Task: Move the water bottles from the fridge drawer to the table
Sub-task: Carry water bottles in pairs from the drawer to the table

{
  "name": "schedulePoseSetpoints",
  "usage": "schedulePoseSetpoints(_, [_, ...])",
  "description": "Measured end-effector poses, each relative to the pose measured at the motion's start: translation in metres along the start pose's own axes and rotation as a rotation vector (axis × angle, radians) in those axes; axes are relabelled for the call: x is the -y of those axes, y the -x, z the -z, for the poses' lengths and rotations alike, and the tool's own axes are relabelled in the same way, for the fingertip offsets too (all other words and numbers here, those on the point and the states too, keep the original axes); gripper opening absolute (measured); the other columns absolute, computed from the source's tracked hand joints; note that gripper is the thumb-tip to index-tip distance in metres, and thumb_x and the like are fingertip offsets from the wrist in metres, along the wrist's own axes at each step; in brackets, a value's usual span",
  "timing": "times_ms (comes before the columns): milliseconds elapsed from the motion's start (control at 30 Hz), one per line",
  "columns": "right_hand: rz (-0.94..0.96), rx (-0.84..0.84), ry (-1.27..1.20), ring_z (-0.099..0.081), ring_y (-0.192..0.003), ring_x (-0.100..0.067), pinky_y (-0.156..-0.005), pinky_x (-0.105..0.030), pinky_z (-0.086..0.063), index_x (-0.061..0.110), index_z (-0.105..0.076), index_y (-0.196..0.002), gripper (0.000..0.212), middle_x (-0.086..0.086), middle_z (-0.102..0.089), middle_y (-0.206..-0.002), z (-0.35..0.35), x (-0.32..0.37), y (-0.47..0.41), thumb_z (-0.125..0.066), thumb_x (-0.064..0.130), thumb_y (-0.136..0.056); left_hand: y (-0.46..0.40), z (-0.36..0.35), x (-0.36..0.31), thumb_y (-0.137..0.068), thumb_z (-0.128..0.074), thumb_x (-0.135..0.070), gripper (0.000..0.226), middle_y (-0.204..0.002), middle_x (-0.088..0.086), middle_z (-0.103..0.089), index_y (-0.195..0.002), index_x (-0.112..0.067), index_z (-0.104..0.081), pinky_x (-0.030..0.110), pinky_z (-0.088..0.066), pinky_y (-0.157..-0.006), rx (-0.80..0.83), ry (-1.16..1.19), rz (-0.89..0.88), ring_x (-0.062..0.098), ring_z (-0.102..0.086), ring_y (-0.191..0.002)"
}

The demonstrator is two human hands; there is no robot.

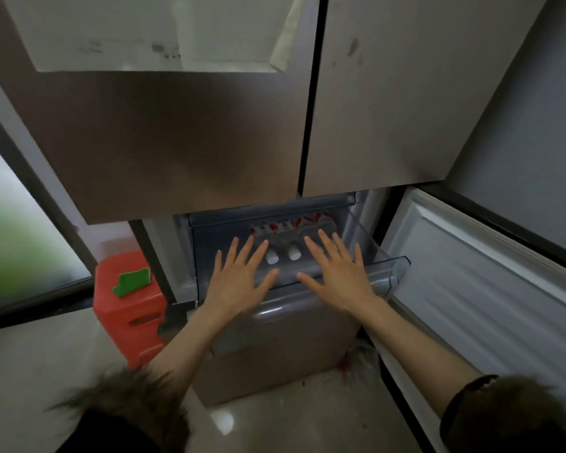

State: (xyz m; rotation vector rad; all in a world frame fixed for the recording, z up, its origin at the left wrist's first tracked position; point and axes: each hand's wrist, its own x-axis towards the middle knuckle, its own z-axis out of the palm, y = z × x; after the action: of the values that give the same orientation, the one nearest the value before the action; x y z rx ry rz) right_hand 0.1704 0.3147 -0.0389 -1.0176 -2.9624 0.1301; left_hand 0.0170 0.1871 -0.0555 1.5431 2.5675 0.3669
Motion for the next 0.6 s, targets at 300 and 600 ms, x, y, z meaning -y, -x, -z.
schedulePoseSetpoints(300, [0.000, 0.285, -0.059, -0.021, -0.141, -0.029, -0.113, -0.050, -0.021, 0.024, -0.014, -0.148, 0.067, -0.006, -0.018, -0.156, -0.036, -0.040, -0.107, -0.037, 0.054, -0.093, -0.097, -0.045, 0.010, -0.091, -0.030, -0.058, 0.065, -0.157, 0.001, -0.008, -0.147, -0.032, -0.007, 0.048, -0.010, -0.116, 0.274, 0.147, 0.263, 0.029, -0.006, -0.144])
schedulePoseSetpoints(600, [-0.085, 0.547, -0.390, -0.058, -0.100, -0.031, -0.072, -0.029, -0.037, 0.007, -0.057, -0.111, 0.034, -0.017, -0.061, -0.114, -0.087, -0.049, -0.182, -0.041, 0.032, -0.095, -0.158, -0.096, 0.008, -0.090, -0.047, -0.041, 0.041, -0.118, 0.017, -0.059, -0.119, -0.012, -0.051, 0.038, -0.048, -0.088, 0.274, 0.443, 0.540, 0.033, -0.058, -0.103])
